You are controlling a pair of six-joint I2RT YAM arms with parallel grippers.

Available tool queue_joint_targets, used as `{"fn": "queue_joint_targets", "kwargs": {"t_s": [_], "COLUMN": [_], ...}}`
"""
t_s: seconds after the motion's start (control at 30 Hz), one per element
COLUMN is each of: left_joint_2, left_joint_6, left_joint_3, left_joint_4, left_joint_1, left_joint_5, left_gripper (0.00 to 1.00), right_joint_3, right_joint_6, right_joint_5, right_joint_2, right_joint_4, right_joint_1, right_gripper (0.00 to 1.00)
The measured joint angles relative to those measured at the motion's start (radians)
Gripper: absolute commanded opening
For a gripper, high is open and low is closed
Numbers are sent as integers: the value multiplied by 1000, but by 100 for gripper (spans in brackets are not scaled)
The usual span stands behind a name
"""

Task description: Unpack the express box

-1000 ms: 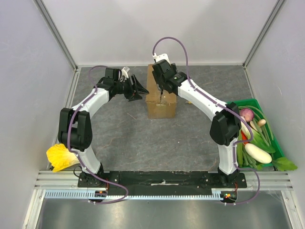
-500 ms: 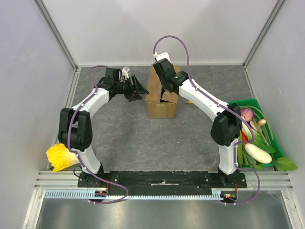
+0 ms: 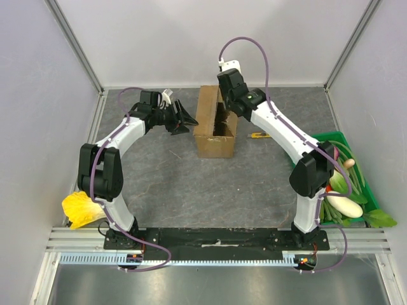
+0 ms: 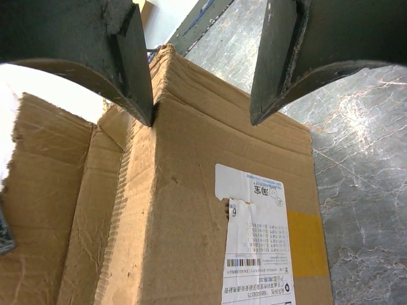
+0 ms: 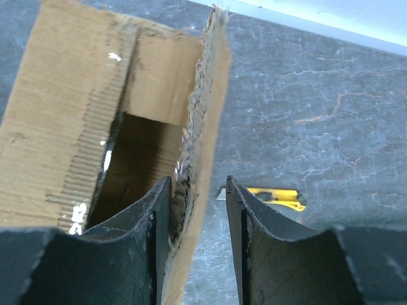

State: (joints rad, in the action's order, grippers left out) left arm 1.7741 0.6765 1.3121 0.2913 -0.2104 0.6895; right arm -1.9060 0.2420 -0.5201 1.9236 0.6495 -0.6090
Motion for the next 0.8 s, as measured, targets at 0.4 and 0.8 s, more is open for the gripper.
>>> {"fn": "queue_joint_targets", "kwargs": {"t_s": [0.4,0.8], "left_joint_2": [0,0], "left_joint_6": [-2,-21], "left_joint_3": [4,31], "left_joint_4": [12,56], "left_joint_1": [6,6], "left_joint_5": [2,52], "left_gripper": [68,70], "right_joint_3": [55,88], "right_joint_6": [31,39], "right_joint_5": [46,112], "right_joint_2": [-66,-138], "right_joint_4": [3,2], "right_joint_1": [105,168], "right_gripper": [54,77]}}
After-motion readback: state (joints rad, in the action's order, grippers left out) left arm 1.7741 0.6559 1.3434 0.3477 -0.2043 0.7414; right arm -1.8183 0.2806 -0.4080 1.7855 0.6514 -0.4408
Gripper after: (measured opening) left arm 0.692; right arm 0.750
